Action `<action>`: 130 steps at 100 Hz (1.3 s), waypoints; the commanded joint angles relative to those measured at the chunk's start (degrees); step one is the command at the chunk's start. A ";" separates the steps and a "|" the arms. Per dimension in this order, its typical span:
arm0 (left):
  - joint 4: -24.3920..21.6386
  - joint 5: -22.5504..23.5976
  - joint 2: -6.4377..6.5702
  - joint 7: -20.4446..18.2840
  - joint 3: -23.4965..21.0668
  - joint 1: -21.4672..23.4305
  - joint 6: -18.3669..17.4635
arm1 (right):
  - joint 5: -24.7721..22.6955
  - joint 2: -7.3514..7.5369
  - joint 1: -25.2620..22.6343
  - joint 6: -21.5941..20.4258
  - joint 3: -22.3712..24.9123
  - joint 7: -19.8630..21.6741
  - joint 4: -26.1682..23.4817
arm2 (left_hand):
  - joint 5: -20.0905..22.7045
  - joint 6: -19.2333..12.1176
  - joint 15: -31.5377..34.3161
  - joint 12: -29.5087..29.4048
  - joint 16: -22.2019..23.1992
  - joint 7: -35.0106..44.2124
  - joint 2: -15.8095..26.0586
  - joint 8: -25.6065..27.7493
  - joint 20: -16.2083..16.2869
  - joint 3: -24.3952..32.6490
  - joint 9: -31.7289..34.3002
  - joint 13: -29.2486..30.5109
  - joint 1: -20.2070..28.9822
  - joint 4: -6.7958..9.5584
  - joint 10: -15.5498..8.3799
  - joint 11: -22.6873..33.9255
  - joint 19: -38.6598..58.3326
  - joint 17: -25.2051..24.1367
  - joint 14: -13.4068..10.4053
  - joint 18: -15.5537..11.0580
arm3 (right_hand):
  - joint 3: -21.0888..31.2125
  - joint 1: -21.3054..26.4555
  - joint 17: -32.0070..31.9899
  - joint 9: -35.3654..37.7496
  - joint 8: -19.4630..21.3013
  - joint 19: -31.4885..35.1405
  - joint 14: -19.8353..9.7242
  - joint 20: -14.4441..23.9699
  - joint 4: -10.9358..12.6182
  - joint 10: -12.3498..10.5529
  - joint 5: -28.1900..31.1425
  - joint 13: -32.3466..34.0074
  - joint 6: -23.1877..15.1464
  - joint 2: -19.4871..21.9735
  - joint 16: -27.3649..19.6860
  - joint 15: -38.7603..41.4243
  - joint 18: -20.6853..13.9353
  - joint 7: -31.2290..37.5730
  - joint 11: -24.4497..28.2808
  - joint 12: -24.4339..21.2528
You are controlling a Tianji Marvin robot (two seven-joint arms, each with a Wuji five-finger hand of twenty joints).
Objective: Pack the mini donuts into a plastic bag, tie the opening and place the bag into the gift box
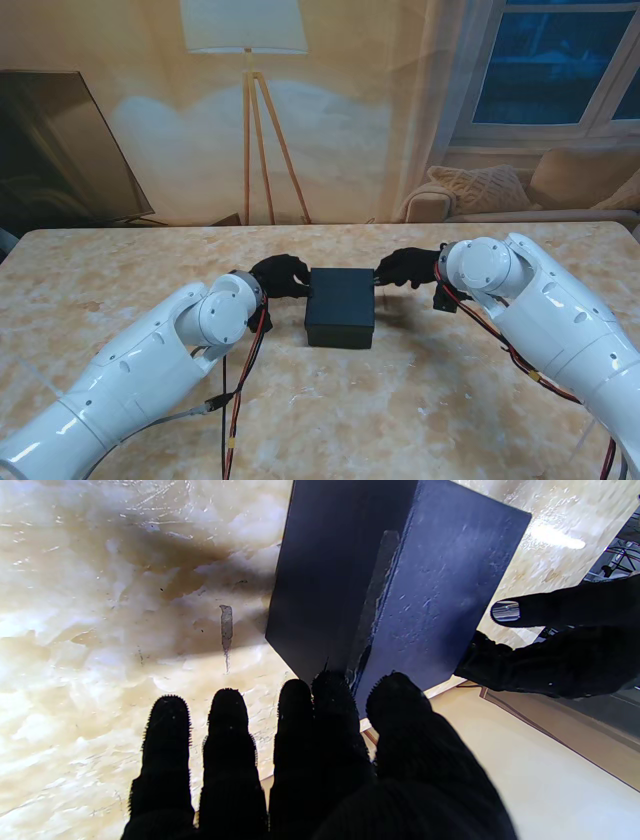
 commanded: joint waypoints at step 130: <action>1.47 -3.52 -1.26 -2.98 3.10 -1.95 1.12 | 2.27 -1.53 1.28 3.88 -4.29 1.49 0.47 | -0.99 -7.40 1.69 1.93 2.62 -4.06 0.58 -0.25 2.34 -0.12 1.44 1.03 -0.14 -0.34 -0.74 2.02 0.78 0.32 1.98 1.33 | -5.35 2.46 -0.19 1.56 -1.45 1.64 0.63 2.13 -0.46 1.50 -0.21 2.17 -7.76 2.44 2.28 1.36 1.85 -7.04 1.27 2.36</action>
